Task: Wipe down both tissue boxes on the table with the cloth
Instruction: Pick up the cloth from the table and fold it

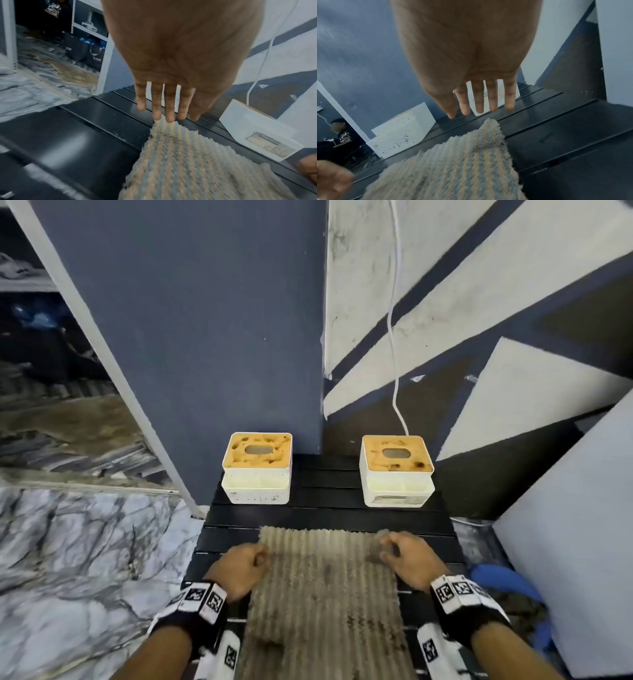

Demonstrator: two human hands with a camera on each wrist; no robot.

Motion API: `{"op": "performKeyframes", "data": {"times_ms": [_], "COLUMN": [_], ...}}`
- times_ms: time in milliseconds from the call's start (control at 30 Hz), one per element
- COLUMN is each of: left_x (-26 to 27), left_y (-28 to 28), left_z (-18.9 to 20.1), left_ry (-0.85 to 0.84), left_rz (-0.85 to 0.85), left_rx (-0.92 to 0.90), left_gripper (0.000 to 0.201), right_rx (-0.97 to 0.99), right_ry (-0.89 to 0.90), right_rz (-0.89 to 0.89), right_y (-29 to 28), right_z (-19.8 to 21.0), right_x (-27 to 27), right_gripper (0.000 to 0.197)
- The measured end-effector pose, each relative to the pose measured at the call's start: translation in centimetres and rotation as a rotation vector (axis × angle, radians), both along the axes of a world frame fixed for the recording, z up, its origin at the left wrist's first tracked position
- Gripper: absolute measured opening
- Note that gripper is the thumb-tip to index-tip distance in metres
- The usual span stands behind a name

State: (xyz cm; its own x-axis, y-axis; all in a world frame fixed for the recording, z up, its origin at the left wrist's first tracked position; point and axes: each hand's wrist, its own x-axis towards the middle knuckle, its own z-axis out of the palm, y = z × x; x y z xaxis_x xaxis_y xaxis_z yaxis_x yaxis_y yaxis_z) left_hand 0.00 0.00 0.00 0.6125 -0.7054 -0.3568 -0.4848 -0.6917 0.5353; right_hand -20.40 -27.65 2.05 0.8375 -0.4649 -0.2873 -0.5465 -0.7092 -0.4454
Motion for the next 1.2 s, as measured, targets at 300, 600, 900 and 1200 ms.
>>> {"op": "performKeyframes", "data": {"times_ms": [300, 600, 900, 1200], "left_x": [4.0, 4.8, 4.4, -0.1], "left_y": [-4.0, -5.1, -3.1, 3.9], "left_z": [-6.1, -7.0, -5.1, -2.6], "left_ry": [-0.316, -0.57, -0.39, -0.422], "left_rz": [-0.118, -0.051, -0.045, -0.198], "left_rx": [0.028, 0.027, -0.119, -0.25], "left_gripper": [0.045, 0.031, 0.015, 0.007], "right_rx": [-0.178, -0.278, -0.204, -0.207], "right_ry": [-0.051, -0.088, -0.199, -0.275], "right_rz": [0.054, -0.013, 0.027, 0.216], "right_y": [-2.8, -3.4, -2.5, 2.0], "right_z": [-7.3, -8.2, -5.1, -2.2], "right_x": [3.1, 3.5, 1.2, -6.0], "right_gripper": [0.046, 0.026, 0.009, 0.008]}}
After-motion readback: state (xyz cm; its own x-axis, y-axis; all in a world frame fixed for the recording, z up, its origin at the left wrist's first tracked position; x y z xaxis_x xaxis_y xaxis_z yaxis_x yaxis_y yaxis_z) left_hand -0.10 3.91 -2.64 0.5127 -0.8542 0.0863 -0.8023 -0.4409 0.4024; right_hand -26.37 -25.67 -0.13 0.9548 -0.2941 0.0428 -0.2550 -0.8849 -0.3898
